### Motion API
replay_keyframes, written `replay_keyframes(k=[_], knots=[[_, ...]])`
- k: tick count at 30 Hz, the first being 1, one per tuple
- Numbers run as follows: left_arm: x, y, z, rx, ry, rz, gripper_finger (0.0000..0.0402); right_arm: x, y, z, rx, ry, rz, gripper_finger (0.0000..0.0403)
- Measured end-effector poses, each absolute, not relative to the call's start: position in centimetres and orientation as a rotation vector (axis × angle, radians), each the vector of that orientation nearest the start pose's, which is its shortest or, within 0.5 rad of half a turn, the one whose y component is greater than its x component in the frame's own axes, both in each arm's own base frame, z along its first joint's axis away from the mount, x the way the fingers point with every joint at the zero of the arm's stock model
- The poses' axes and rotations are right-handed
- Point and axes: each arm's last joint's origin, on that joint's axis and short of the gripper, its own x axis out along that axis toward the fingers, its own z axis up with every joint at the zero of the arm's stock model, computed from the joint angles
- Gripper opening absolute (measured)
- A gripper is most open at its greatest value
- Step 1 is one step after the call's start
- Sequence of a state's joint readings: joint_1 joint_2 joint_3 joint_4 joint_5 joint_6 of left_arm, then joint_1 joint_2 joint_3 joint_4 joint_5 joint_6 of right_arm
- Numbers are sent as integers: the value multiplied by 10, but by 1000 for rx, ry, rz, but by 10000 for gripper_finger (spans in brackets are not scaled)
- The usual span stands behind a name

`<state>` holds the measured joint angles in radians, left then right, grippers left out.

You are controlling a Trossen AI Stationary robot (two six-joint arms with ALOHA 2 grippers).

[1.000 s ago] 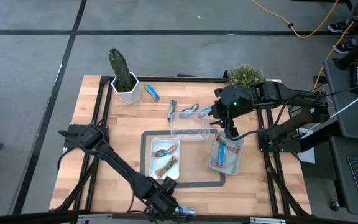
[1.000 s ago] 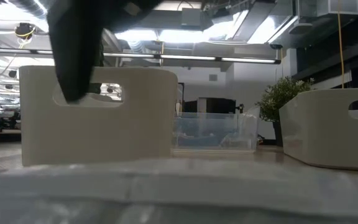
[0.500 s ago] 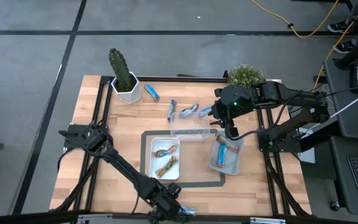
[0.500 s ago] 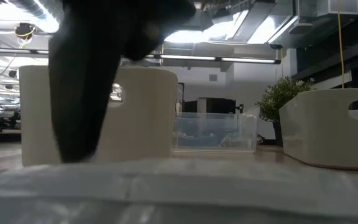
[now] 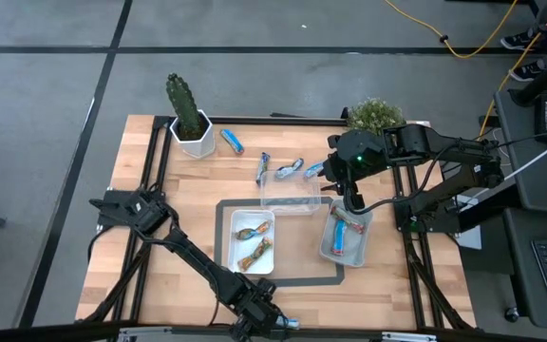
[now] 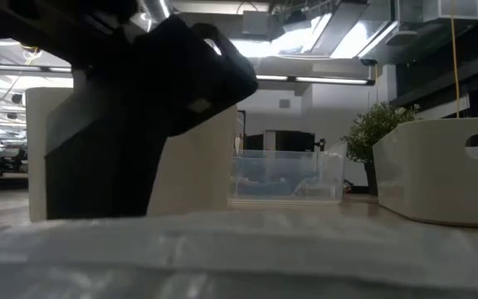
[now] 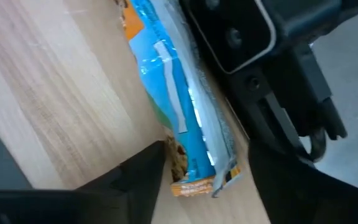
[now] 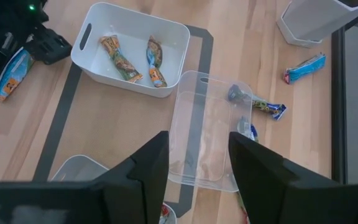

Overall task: Pick and place Granola Bars by type
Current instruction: Put the orange granola bar into the white bin

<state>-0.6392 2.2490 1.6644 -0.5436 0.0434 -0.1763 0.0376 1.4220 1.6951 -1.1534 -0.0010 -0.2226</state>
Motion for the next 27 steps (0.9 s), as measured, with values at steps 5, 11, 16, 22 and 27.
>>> replay_keyframes(k=[5, 11, 16, 22, 27], knots=[[374, -277, 138, 182, 1148, -497, 128, 262, 10, 414, -243, 872, 143, 169], [372, -275, 138, 137, 1198, -510, 37, 262, 10, 414, -244, 871, 143, 169], [362, -268, 151, 195, 1246, -470, 27, 262, 10, 414, -245, 869, 143, 169], [357, -258, 192, 306, 1136, -444, 33, 262, 10, 414, -245, 865, 143, 169], [351, -251, 230, 295, 1030, -412, 23, 262, 10, 414, -245, 866, 143, 169]])
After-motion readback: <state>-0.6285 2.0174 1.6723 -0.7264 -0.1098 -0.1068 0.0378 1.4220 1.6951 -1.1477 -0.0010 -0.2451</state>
